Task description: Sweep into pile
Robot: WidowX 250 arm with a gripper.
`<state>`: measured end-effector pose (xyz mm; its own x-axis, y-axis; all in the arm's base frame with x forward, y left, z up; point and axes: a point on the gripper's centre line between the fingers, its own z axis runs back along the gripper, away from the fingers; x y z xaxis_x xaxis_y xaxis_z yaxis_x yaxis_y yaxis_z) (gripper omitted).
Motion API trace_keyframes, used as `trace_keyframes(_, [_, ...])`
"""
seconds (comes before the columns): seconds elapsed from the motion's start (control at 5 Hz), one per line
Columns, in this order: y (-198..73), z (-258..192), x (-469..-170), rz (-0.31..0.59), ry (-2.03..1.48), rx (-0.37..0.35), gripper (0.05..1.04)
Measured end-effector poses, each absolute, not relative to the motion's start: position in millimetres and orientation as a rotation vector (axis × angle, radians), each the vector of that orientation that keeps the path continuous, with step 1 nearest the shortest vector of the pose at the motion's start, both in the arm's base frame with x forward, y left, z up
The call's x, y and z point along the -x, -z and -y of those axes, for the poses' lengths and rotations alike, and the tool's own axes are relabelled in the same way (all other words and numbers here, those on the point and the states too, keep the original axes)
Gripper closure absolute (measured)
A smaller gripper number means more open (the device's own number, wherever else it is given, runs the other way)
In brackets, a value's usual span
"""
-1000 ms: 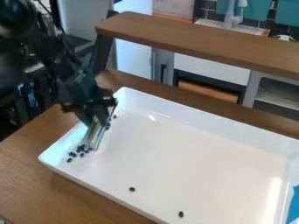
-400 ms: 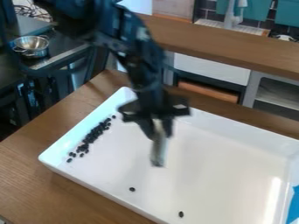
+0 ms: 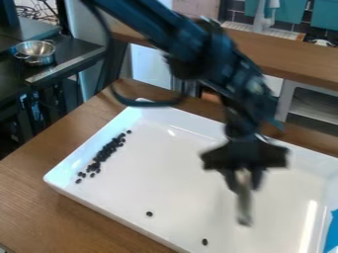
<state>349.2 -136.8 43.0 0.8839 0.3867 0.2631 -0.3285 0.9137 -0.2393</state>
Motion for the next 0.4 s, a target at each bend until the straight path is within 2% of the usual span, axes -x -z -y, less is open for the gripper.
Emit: trace_keyframes(0.4, [-13, 142, -341, 0.315, -0.313, 0.168, 0.736])
